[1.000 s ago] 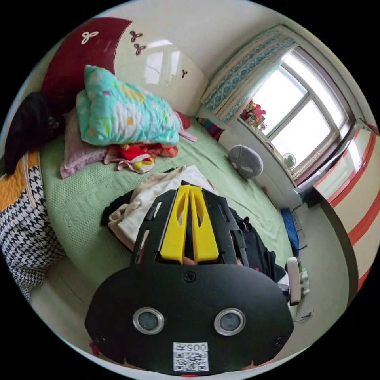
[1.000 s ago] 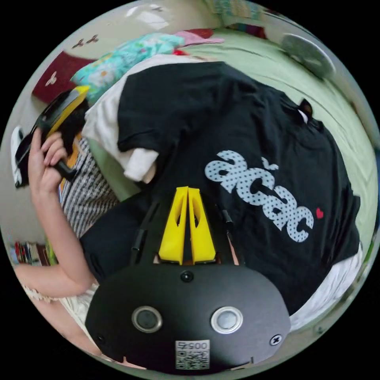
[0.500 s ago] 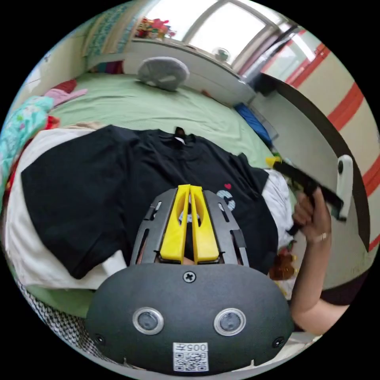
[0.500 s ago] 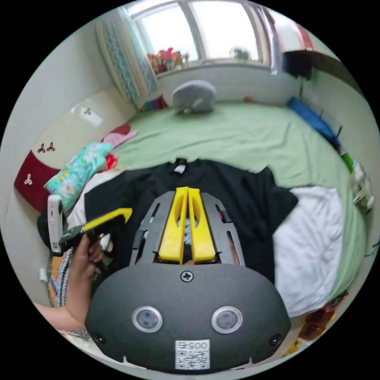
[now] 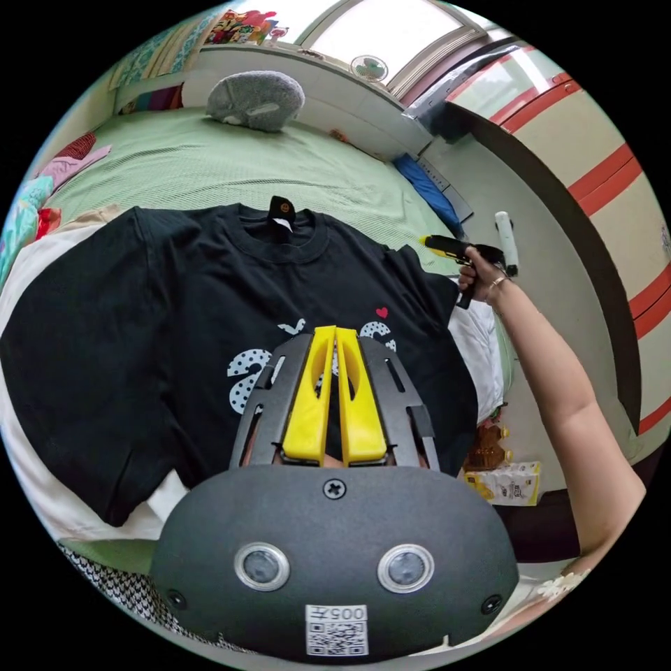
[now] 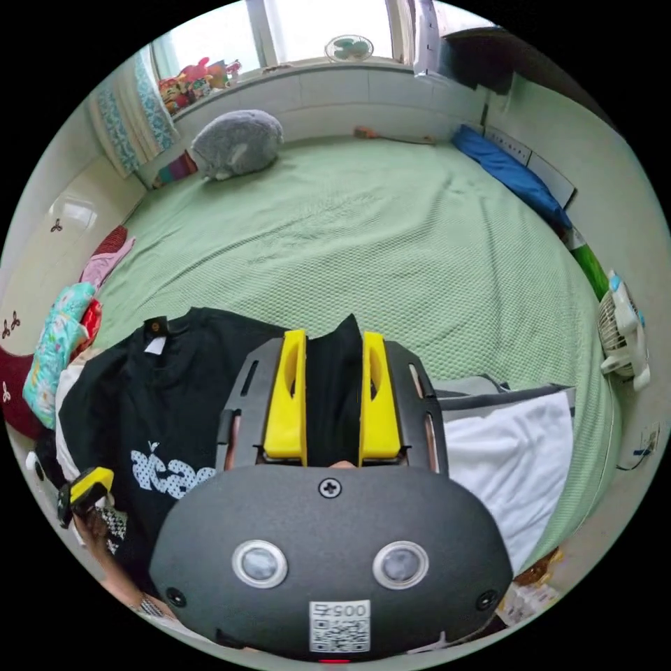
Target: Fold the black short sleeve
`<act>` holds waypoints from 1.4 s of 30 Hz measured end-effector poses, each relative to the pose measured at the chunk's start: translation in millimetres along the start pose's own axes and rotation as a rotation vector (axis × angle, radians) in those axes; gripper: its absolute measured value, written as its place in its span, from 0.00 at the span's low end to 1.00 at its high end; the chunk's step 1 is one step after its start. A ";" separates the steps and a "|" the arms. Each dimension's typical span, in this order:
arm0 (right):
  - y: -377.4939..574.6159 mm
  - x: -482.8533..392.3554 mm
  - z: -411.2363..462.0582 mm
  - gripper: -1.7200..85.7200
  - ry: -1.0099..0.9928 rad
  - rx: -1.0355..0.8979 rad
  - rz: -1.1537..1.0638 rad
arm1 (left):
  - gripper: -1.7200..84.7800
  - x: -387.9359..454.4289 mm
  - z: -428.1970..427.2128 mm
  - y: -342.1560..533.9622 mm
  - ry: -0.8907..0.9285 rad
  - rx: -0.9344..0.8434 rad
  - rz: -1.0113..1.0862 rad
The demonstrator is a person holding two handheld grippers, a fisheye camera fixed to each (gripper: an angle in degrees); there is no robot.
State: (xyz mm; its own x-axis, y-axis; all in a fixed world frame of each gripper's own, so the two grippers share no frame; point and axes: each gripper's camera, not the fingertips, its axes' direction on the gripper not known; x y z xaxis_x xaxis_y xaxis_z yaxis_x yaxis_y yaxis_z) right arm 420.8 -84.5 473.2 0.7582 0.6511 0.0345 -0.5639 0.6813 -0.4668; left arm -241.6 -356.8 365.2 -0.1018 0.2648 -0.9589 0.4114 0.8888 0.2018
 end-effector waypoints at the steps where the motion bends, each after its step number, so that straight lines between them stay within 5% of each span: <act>1: -3.7 5.7 10.6 0.15 0.024 -0.025 0.017 | 0.01 0.1 4.8 -1.3 -0.004 -0.001 -0.008; 8: 3.1 37.5 46.7 0.12 0.061 -0.122 0.076 | 0.01 3.1 34.1 -10.5 0.019 -0.015 -0.007; 14: 21.6 74.2 12.0 0.01 0.078 -0.017 0.132 | 0.01 4.3 54.2 -6.3 -0.003 -0.035 -0.008; 22: 44.4 138.9 -48.7 0.04 0.092 0.021 0.223 | 0.01 10.4 72.8 -1.3 -0.020 -0.045 0.027; 32: 117.8 142.6 -85.0 0.12 0.047 -0.037 -0.006 | 0.01 0.7 88.1 4.4 0.062 -0.040 -0.009; 42: 153.0 155.1 -78.7 0.07 0.010 -0.093 0.067 | 0.01 -2.3 97.1 21.7 0.076 -0.049 -0.016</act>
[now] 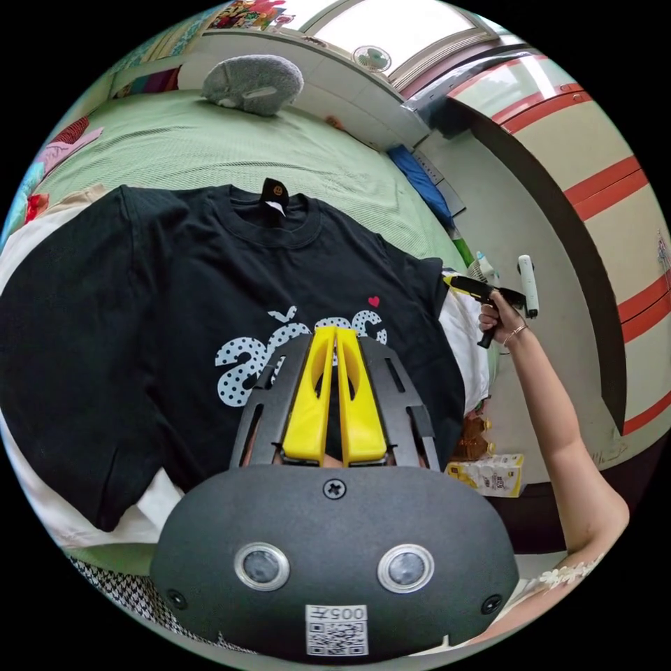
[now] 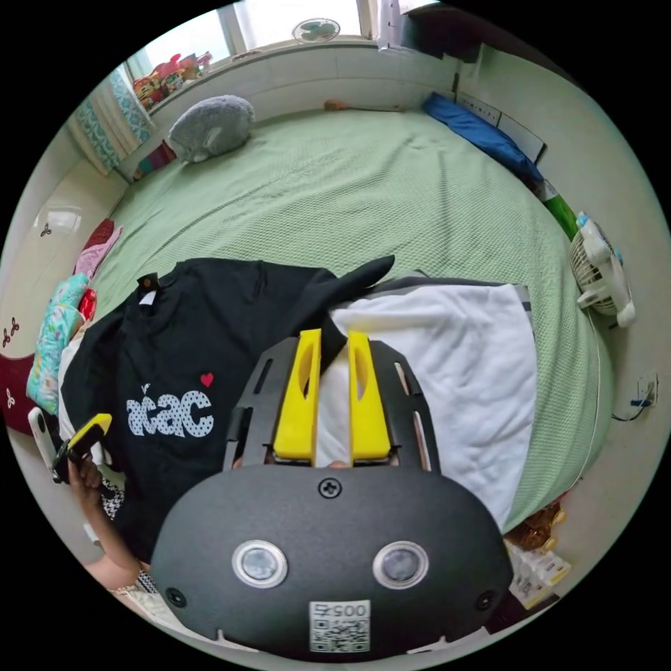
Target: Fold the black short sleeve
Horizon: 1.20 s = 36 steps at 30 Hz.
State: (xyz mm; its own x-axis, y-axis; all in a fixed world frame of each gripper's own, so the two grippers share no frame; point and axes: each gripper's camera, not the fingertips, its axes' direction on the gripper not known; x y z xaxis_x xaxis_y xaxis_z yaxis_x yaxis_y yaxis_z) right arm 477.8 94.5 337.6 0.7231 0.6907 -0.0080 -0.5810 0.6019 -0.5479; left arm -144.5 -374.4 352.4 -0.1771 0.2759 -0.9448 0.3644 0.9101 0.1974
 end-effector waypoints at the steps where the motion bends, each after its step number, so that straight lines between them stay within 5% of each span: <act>1: 3.6 -3.2 -1.2 0.05 -0.010 -0.010 -0.015 | 0.01 -1.1 0.2 2.4 0.002 0.004 -0.003; 9: 48.8 -2.9 -51.2 0.01 0.122 0.003 -0.038 | 0.01 -4.2 4.3 22.1 0.019 0.003 -0.014; 18: 147.3 53.0 -78.9 0.04 -0.036 0.045 0.047 | 0.01 7.3 21.9 54.5 -0.033 -0.055 0.017; 26: 324.3 -3.4 -117.9 0.06 -0.124 0.111 -0.153 | 0.01 22.2 36.3 111.1 -0.257 -0.130 0.087; 36: 504.9 0.9 -96.4 0.04 -0.152 0.010 -0.002 | 0.01 24.9 24.6 226.9 -0.379 -0.176 0.095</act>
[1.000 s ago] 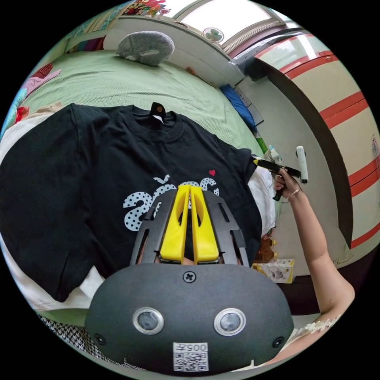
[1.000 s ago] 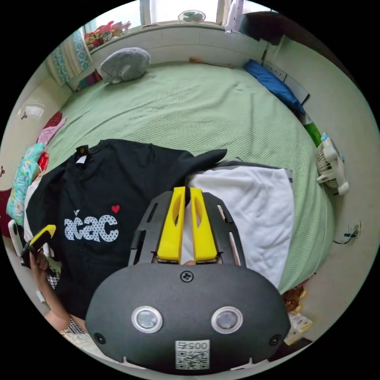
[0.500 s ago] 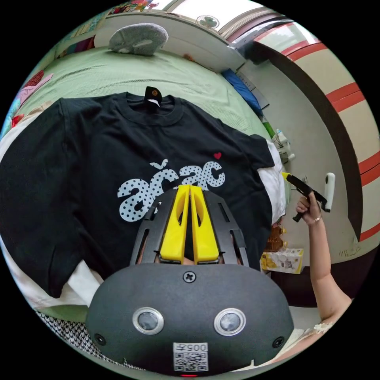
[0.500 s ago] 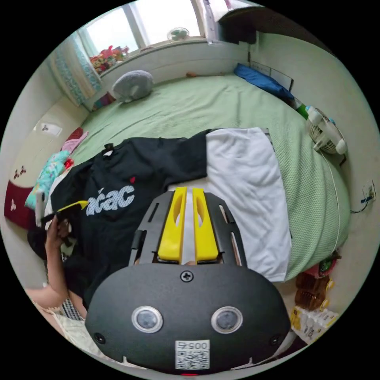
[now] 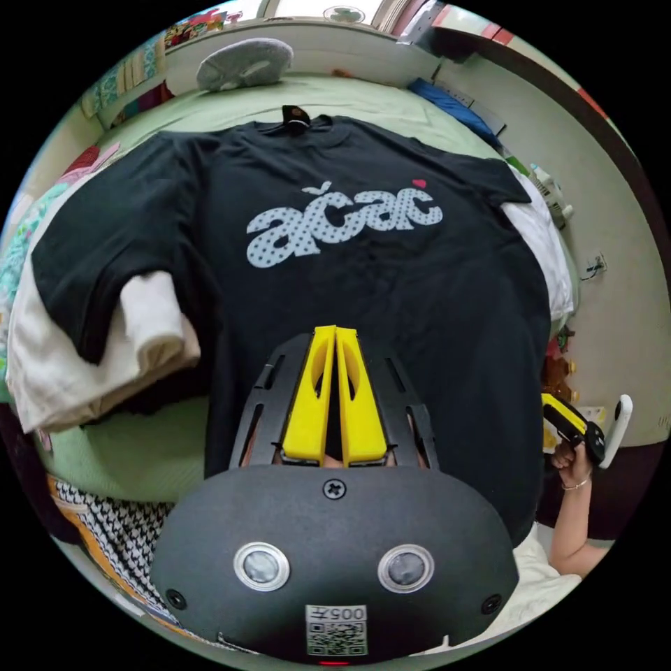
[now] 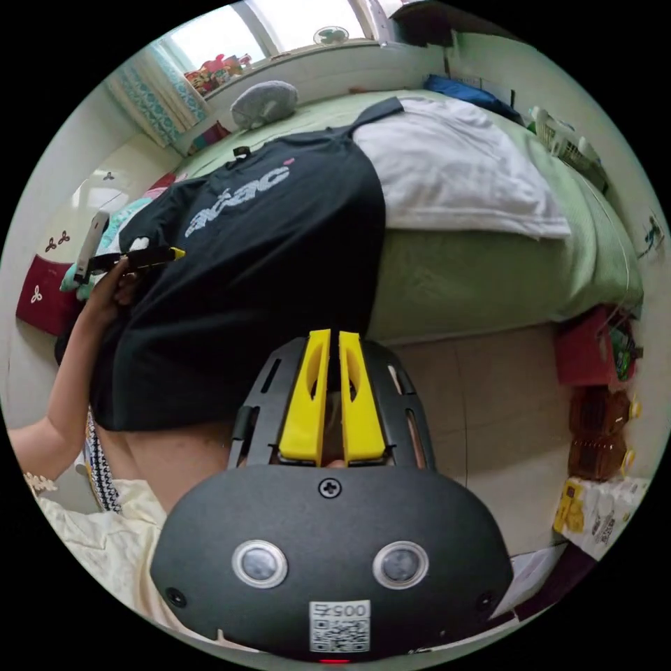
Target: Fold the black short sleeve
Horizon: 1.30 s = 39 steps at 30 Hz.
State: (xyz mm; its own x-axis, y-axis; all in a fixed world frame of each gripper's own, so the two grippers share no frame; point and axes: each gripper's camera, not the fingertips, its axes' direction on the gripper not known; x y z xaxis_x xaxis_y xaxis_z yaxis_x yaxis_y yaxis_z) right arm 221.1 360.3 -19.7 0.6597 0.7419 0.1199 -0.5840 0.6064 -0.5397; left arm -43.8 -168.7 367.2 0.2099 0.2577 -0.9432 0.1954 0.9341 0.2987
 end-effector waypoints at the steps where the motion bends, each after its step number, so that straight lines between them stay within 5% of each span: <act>1: 12.2 0.7 -2.8 0.03 0.017 -0.006 0.003 | 0.01 -1.2 -2.4 13.2 -0.015 0.015 -0.019; 14: 56.4 -26.2 -57.6 0.01 -0.137 0.086 -0.001 | 0.01 -11.2 -21.8 133.0 0.031 0.008 -0.134; 39: 41.4 -173.3 -99.9 0.01 -0.081 -0.043 -0.165 | 0.01 -44.7 -117.8 287.2 -0.070 0.037 -0.198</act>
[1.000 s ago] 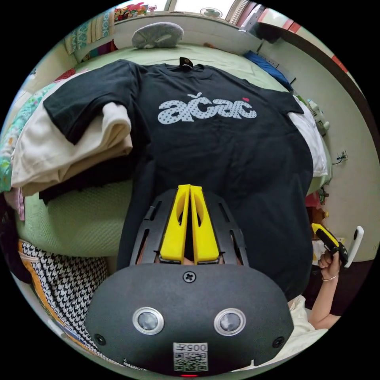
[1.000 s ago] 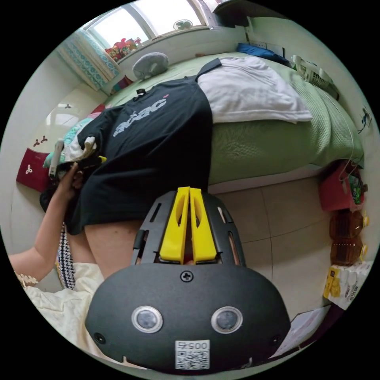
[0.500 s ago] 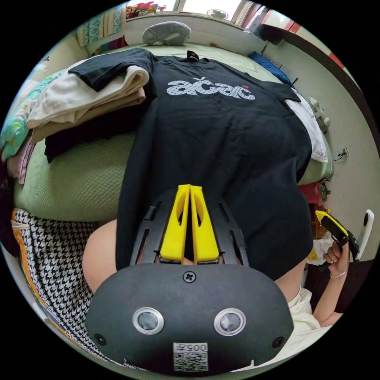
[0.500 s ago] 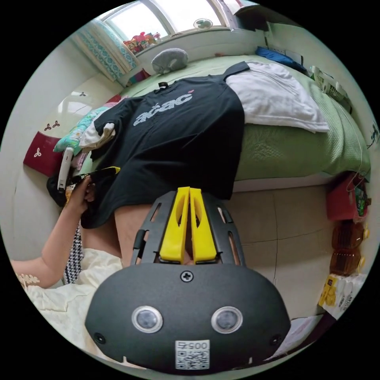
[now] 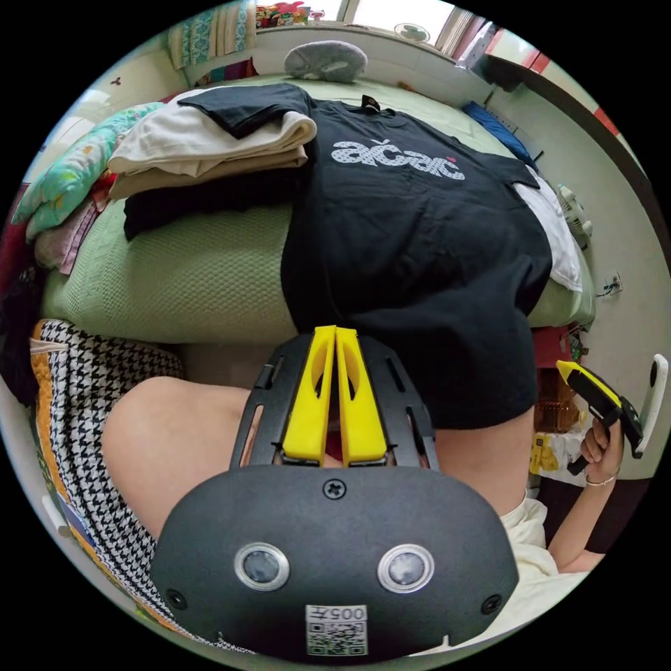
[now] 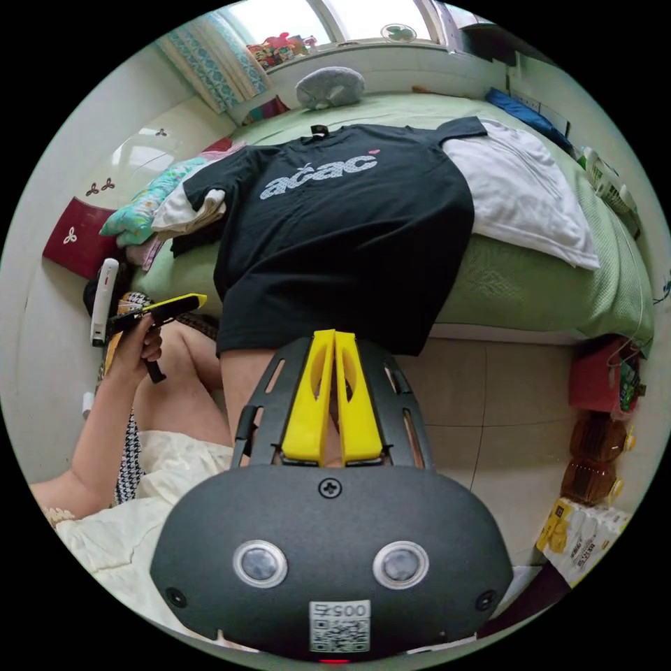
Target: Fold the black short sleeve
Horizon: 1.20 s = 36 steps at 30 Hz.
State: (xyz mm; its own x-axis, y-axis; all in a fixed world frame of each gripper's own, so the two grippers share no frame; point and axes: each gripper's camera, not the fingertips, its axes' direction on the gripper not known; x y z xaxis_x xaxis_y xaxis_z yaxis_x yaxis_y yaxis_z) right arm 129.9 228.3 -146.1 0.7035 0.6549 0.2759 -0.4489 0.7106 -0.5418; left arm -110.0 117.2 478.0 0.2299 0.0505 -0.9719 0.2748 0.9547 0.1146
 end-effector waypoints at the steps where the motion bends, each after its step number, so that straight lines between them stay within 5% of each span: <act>1: -1.7 -5.5 -3.2 0.01 0.015 0.008 -0.001 | 0.01 -3.0 -7.4 1.1 0.000 0.009 0.004; 18: -115.5 -111.6 -6.7 0.09 0.169 0.105 -0.106 | 0.05 -107.5 -111.4 -40.1 0.062 0.316 -0.141; 25: -287.0 -277.4 13.8 0.13 -0.020 0.179 -0.486 | 0.13 -173.7 -128.1 -76.0 0.170 0.407 -0.249; 28: -352.5 -351.5 22.2 0.16 -0.098 0.223 -0.638 | 0.14 -191.3 -146.6 -92.6 0.056 0.515 -0.288; 36: -474.8 -483.7 94.5 0.18 -0.090 0.181 -0.769 | 0.13 -253.2 -183.0 -134.7 0.025 0.546 -0.357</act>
State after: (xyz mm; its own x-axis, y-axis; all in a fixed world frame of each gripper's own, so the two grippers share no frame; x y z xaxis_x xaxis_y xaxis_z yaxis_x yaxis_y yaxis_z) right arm -49.3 -401.6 52.7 0.8090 -0.0236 0.5873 0.0568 0.9977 -0.0382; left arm -376.1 29.5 671.0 0.0167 -0.2289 -0.9733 0.7667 0.6278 -0.1344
